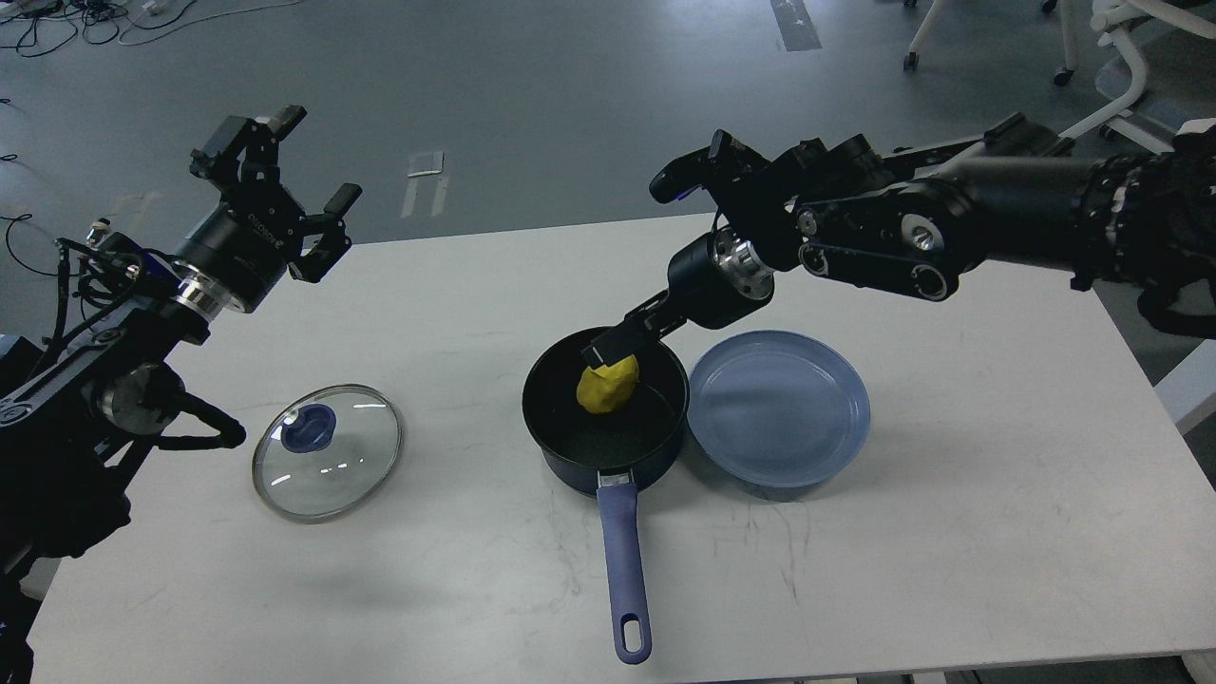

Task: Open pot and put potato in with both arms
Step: 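Release the potato into the pot and raise the right gripper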

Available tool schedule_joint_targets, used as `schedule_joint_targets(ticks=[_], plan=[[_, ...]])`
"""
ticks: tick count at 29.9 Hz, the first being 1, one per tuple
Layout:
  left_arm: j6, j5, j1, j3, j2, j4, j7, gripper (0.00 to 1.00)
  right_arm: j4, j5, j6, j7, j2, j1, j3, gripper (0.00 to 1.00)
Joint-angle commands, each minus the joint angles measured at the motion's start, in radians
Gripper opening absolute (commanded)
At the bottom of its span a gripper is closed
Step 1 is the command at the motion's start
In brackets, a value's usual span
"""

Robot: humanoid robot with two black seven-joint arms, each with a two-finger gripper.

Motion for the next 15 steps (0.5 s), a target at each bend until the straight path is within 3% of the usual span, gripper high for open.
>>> schedule_joint_targets(ticks=[1, 7, 15], plan=[[0.0, 0.001, -0.001, -0.001, 0.003, -0.001, 0.0, 0.98, 0.033, 0.073, 0.0, 0.0, -0.133, 0.002, 0.089, 0.99], [0.0, 0.001, -0.001, 0.001, 0.0, 0.0, 0.0, 0.98, 0.106, 0.237, -0.003, 0.003, -0.358, -0.078, 0.19, 0.99], [0.0, 0.001, 0.0, 0.001, -0.007, 0.0, 0.002, 0.98, 0.111, 0.371, -0.011, 0.009, -0.509, -0.36, 0.4, 0.99]])
